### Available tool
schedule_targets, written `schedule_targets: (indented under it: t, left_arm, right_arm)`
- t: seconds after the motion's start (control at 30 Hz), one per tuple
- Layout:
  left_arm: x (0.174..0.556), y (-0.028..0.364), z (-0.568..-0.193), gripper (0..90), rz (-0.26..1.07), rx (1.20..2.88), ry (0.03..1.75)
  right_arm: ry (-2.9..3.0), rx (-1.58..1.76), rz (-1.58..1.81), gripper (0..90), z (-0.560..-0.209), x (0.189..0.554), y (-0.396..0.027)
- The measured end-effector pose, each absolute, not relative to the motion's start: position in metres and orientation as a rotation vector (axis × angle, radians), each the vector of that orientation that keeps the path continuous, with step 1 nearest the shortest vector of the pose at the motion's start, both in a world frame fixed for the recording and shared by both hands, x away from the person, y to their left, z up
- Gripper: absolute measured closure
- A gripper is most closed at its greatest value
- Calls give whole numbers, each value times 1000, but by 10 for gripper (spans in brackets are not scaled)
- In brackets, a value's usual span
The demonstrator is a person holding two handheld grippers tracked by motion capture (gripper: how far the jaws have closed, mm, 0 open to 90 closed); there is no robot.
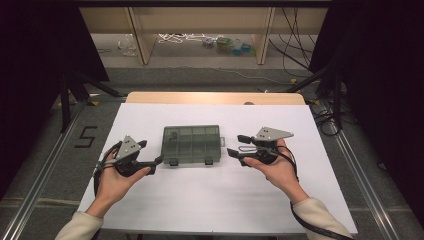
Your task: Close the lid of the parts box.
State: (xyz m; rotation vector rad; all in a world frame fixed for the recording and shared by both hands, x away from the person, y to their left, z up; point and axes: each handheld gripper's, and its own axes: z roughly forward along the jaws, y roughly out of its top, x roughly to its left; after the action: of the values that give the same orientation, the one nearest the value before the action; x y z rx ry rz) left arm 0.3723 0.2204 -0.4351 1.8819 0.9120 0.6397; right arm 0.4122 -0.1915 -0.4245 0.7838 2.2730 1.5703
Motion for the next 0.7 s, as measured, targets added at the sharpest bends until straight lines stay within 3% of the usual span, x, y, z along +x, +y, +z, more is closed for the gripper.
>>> schedule_targets:
  t: [0.7]
  left_arm:
    - [314,251,-462,196,632,1756,910]
  right_arm:
    - [2190,711,1643,288,-447,345,-247]
